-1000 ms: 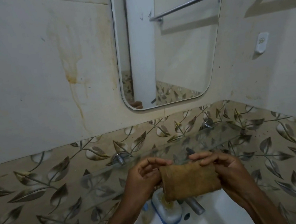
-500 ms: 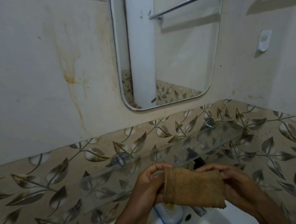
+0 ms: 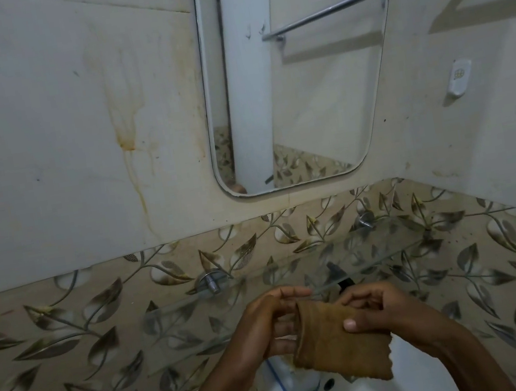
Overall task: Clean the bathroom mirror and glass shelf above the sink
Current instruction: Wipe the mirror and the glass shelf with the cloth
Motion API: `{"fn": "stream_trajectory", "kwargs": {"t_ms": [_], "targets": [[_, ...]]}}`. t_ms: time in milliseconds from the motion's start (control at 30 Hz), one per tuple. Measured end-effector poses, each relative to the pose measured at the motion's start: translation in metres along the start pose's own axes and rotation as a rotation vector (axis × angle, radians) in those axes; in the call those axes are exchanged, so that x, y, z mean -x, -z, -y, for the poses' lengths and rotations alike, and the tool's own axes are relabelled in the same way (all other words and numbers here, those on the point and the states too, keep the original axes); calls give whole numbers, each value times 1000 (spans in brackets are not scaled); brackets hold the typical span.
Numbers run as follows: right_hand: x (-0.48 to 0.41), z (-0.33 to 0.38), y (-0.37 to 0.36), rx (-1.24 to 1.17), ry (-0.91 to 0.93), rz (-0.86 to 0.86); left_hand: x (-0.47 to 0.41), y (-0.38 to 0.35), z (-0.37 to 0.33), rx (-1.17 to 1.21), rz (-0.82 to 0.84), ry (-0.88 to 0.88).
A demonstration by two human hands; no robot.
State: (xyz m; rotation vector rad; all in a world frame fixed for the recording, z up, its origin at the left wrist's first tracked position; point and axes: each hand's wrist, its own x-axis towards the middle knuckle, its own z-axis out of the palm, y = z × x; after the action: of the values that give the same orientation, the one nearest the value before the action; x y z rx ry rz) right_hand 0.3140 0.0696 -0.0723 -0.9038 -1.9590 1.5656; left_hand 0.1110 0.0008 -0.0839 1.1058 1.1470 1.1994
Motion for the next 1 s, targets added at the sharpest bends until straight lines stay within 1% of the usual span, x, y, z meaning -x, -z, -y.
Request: {"fn": "stream_trajectory", "kwargs": {"t_ms": [33,67,133,167,233,400,533,633,733,800,933,1000], "targets": [[1,0,1,10,2,-4,0,-1,-1,-39,7,-1],[1,0,1,24,0,-5,-1,-2,0,-135,9,-25],[2,-1,1,63,-14,-4,-3,0,5,-339,21,-118],[3,-1,1,92,-23,-9,-3,1,7,-389,21,-159],[4,-3,2,146,-41,-2,-3,0,9,-389,26,-180],[7,-14,4,187,-110,63,-8,-5,20,-367,42,-164],[8,-35,12,175,-198,56,-10,-8,42,-254,47,-118],[15,-60,31,225,-303,-15,-6,0,54,-235,63,-93],[23,-99,57,234,-417,-163,2,15,66,-307,124,-58],[24,-123,71,110,-474,-302,8,24,73,-336,135,-47],[5,-158,94,-379,-470,-630,17,38,84,-348,156,3],[-14,-164,99,-585,-453,-714,20,45,88,-332,141,10]]}}
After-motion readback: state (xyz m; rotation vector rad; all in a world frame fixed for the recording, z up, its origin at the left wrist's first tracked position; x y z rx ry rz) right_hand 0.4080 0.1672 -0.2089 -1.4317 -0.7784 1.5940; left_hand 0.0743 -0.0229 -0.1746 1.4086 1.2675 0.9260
